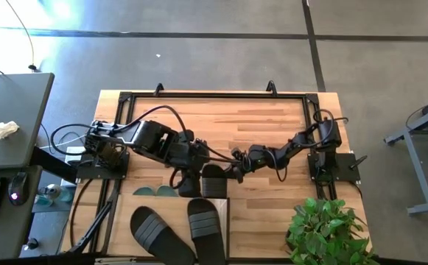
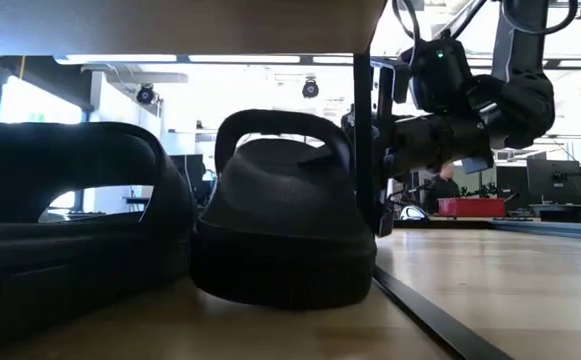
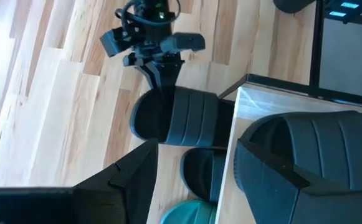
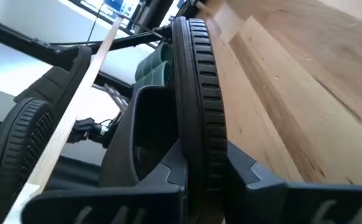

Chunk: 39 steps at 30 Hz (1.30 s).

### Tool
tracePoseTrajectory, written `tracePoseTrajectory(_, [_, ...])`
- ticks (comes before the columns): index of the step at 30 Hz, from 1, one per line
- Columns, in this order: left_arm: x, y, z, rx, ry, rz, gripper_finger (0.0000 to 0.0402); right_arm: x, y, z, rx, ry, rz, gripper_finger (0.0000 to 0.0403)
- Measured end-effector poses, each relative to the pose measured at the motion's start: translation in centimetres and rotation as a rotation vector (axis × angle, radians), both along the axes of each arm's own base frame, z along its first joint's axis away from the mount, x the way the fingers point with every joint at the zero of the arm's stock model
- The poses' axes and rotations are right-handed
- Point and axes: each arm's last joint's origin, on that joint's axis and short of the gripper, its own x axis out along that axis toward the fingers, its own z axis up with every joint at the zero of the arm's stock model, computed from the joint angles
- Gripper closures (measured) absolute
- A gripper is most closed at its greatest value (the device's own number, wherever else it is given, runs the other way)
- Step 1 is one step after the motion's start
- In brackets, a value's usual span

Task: Pick and place slides into the shelf
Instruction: Put the black slipper under the shelf

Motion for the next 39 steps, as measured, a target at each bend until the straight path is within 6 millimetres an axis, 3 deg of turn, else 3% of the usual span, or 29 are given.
tracePoseTrajectory(14, [0.0, 0.0, 0.0, -0.007, -0.005, -0.004, 0.0202, 2.4, 4.0, 0.8, -0.057, 0.086, 0.134, 0.0382])
tracePoseTrajectory(25, [0.0, 0.0, 0.0, -0.007, 0.000, -0.013, 0.0202, 2.3, 4.5, 0.7, -0.048, 0.099, 0.098, 0.0362])
tracePoseTrajectory(39, [0.0, 0.0, 0.0, -0.006, 0.000, -0.014, 0.0202, 2.3, 3.8, 0.4, -0.122, 0.095, 0.137, 0.0249])
